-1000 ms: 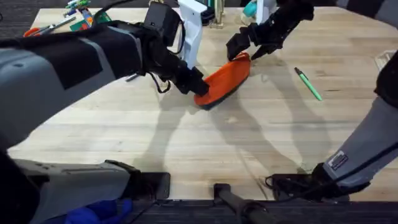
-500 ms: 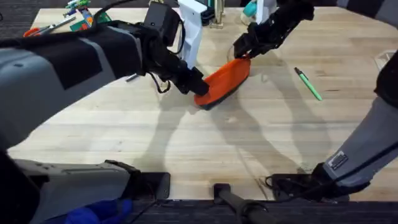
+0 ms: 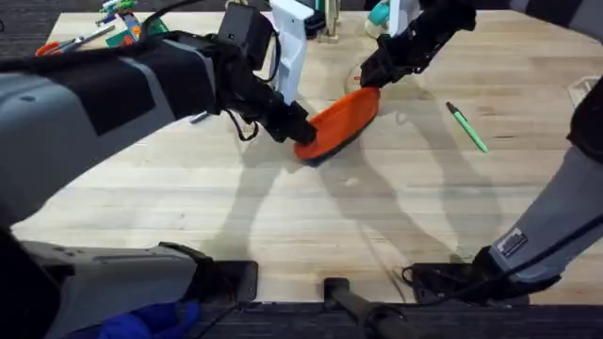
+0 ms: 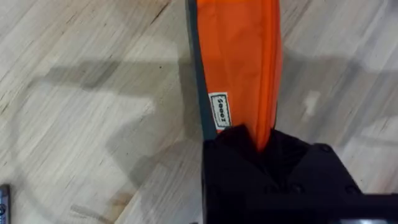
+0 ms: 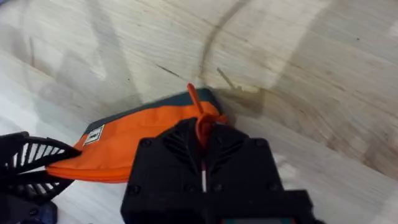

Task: Unzip the bag, pick up the pens from the table one at a time and place them inside, then zip the bag closed.

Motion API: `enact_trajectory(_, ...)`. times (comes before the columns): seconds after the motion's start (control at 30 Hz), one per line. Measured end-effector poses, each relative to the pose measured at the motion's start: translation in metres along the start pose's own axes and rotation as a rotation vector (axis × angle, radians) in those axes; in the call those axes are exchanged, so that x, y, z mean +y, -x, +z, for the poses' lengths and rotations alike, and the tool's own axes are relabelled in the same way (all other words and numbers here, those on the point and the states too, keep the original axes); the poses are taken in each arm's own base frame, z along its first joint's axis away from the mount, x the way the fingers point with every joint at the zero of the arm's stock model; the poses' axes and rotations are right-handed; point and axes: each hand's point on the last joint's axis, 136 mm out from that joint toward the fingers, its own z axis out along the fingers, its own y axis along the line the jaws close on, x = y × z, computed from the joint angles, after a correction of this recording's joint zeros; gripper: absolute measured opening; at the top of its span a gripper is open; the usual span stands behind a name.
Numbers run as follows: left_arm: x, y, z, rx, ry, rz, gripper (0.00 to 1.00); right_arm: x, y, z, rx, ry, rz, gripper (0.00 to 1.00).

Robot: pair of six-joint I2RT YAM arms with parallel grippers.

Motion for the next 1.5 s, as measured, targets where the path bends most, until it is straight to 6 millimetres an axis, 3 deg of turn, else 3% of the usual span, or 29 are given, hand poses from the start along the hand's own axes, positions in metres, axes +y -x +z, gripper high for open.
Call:
enact_trajectory(0.3, 0.000, 0.000, 0.000, 0.000, 0.000, 0.000, 0.042, 0.000, -0.001, -0.001, 0.004, 0.000, 0.002, 0.031)
enact_trajectory(0.9, 0.000, 0.001, 0.000, -0.004, 0.001, 0.002, 0.042, 0.005, 0.004, -0.025, 0.022, -0.034, -0.013, 0.031)
enact_trajectory(1.5, 0.000, 0.001, 0.000, -0.004, 0.001, 0.003, 0.042, 0.008, 0.005, -0.037, 0.031, -0.042, -0.017, 0.031)
